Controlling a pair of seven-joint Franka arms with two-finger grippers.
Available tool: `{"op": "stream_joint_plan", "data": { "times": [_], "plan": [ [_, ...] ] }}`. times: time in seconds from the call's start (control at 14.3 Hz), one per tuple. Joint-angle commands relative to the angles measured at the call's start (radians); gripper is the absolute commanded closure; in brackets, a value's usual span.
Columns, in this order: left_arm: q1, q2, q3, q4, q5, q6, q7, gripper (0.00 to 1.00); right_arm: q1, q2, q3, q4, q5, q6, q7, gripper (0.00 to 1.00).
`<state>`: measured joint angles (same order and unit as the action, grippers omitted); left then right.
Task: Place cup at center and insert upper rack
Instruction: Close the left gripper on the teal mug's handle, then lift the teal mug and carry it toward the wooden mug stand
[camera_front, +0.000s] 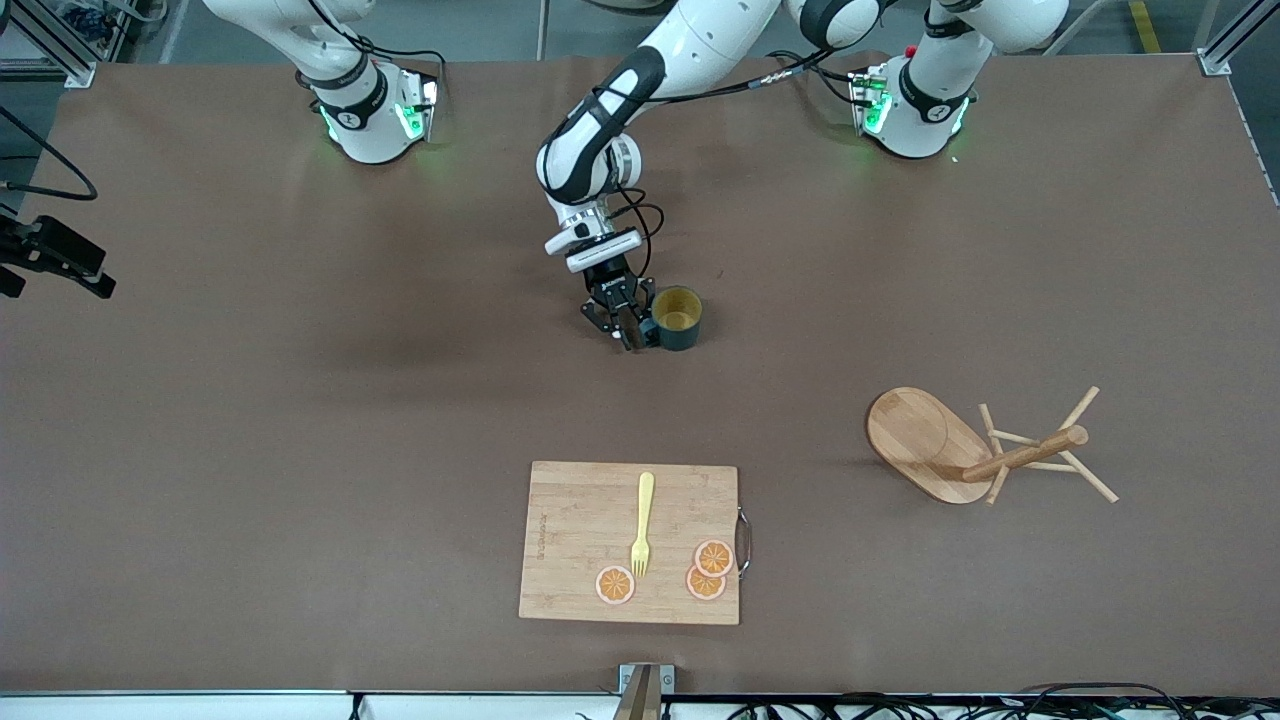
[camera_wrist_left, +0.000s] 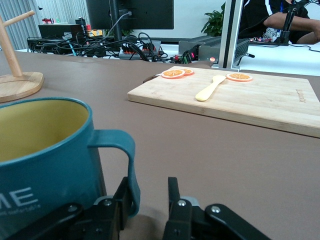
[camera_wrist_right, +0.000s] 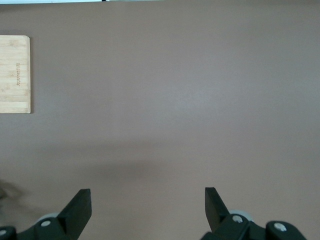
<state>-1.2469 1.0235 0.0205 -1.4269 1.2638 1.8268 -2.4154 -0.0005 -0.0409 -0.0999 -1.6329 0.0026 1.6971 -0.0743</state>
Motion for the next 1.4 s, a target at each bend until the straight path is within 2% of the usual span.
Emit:
{"op": "stream_joint_plan", "data": {
  "times": [0.0, 0.28, 0.7, 0.98, 1.33],
  "plan": [
    [0.004, 0.017, 0.004, 0.026, 0.022, 0.009, 0.006, 0.79, -0.003, 0.004, 0.002, 0.010, -0.009, -0.010, -0.007, 0.00],
    [0.009, 0.013, 0.004, 0.031, 0.020, 0.009, -0.030, 0.99, -0.004, 0.003, 0.002, 0.012, -0.009, -0.010, -0.005, 0.00],
    [0.049, -0.063, -0.013, 0.043, -0.009, 0.015, -0.010, 1.00, -0.003, 0.004, 0.002, 0.010, -0.009, -0.008, -0.007, 0.00],
    [0.099, -0.207, -0.013, 0.046, -0.191, 0.063, 0.126, 1.00, -0.003, 0.006, 0.002, 0.010, -0.009, -0.008, -0.007, 0.00],
    [0.230, -0.408, -0.013, 0.020, -0.429, 0.135, 0.320, 1.00, 0.000, 0.006, 0.002, 0.008, -0.009, -0.010, -0.001, 0.00]
  ]
}}
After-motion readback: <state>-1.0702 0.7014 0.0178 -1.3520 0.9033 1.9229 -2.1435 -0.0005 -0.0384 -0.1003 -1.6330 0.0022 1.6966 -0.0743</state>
